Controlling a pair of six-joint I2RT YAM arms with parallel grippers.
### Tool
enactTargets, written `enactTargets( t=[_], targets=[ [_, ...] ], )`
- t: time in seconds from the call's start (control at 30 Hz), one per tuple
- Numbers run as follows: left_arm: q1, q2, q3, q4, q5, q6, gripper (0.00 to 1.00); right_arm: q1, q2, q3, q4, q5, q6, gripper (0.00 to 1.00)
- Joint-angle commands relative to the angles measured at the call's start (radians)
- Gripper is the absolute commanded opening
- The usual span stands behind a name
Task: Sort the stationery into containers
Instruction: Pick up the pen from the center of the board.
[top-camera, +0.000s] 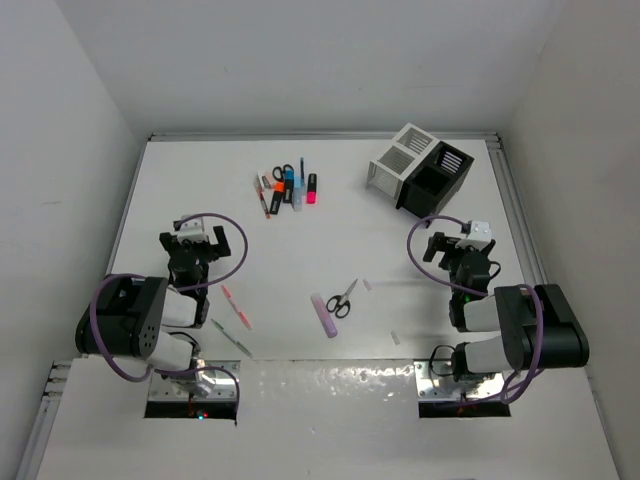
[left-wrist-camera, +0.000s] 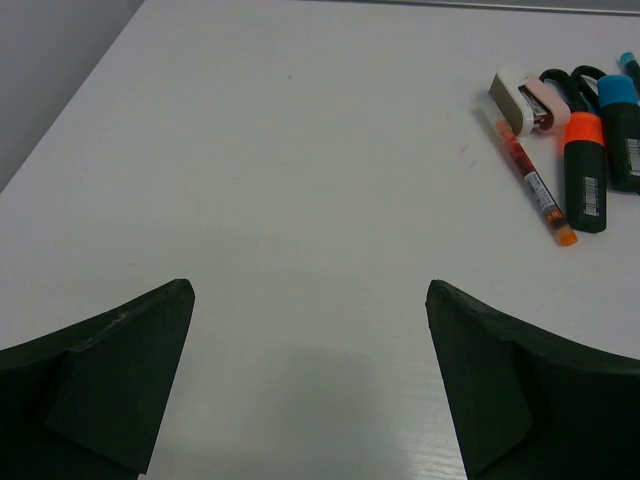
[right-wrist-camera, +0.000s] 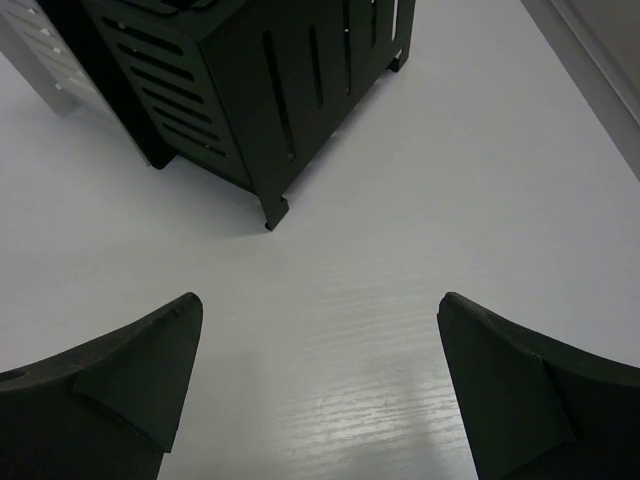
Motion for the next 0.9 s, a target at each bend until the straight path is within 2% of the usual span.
enactTargets(
  t=[0.0,0.17,0.2,0.27,0.3,0.33,0.37,0.4,0.43,0.47,0.5,0.57,0.6,0.67,0.7,0.73,0.77,0.8,0.83,0.87],
  targets=[
    [-0.003,-0.014,0.026,0.03,0.017,-0.001,1.0,-0.005,-0.013,-0.106,0.055,-0.044,-0.007,0.99],
    [-0.009,-0.029,0.034,0.011,0.05,0.026,1.0,-0.005,-0.163,-0.174,0.064,-0.132,-0.047,0.99],
    [-0.011,-0.082,0.079,-0.036,0.082,0.04,1.0,-0.004,-0.207,-0.177,0.003,-0.15,-0.056,0.99],
    [0.0,-0.153,0.174,-0.34,0.095,0.035,1.0,-0.004,-0.376,-0.155,-0.107,-0.217,-0.075,0.99],
    [0.006,-0.196,0.307,-0.44,0.172,0.087,1.0,-0.005,-0.442,-0.129,-0.286,-0.244,-0.079,0.99],
    [0.014,-0.205,0.374,-0.628,0.21,0.121,1.0,0.001,-0.558,-0.052,-0.418,-0.274,-0.12,0.99],
    [0.017,-0.211,0.437,-0.72,0.251,0.158,1.0,0.012,-0.6,0.026,-0.542,-0.293,-0.165,0.99],
    [0.014,-0.222,0.492,-0.799,0.315,0.255,1.0,0.044,-0.626,0.085,-0.774,-0.298,-0.215,0.99],
    [0.005,-0.228,0.568,-0.925,0.342,0.32,1.0,0.07,-0.651,0.196,-0.886,-0.272,-0.362,0.99],
    [-0.005,-0.239,0.587,-0.976,0.371,0.391,1.0,0.103,-0.655,0.249,-0.974,-0.22,-0.427,0.99],
    [-0.015,-0.277,0.595,-1.018,0.407,0.572,1.0,0.175,-0.654,0.288,-1.081,-0.01,-0.461,0.99],
    [-0.049,-0.329,0.557,-1.059,0.39,0.719,1.0,0.243,-0.651,0.366,-1.111,0.229,-0.495,0.99],
    [-0.055,-0.389,0.533,-1.037,0.323,0.756,1.0,0.286,-0.648,0.386,-1.135,0.306,-0.515,0.99],
    [-0.06,-0.429,0.479,-0.903,0.223,0.676,1.0,0.314,-0.642,0.45,-1.206,0.313,-0.561,0.99],
    [-0.06,-0.441,0.483,-0.86,0.032,0.455,1.0,0.325,-0.625,0.47,-1.253,0.284,-0.538,0.99],
    [-0.058,-0.439,0.508,-0.884,-0.07,0.319,1.0,0.326,-0.617,0.502,-1.261,0.241,-0.373,0.99],
    [-0.055,-0.431,0.602,-0.964,-0.177,0.193,1.0,0.325,-0.61,0.507,-1.24,0.27,-0.177,0.99],
    [-0.049,-0.41,0.651,-1.136,-0.227,0.034,1.0,0.313,-0.602,0.52,-1.235,0.319,0.088,0.99],
    [-0.025,-0.405,0.681,-1.191,-0.162,0.035,0.99,0.3,-0.602,0.523,-1.257,0.236,0.142,0.99],
    [-0.016,-0.409,0.687,-1.219,-0.07,0.064,0.97,0.282,-0.602,0.523,-1.263,0.113,0.155,0.9]
  ],
)
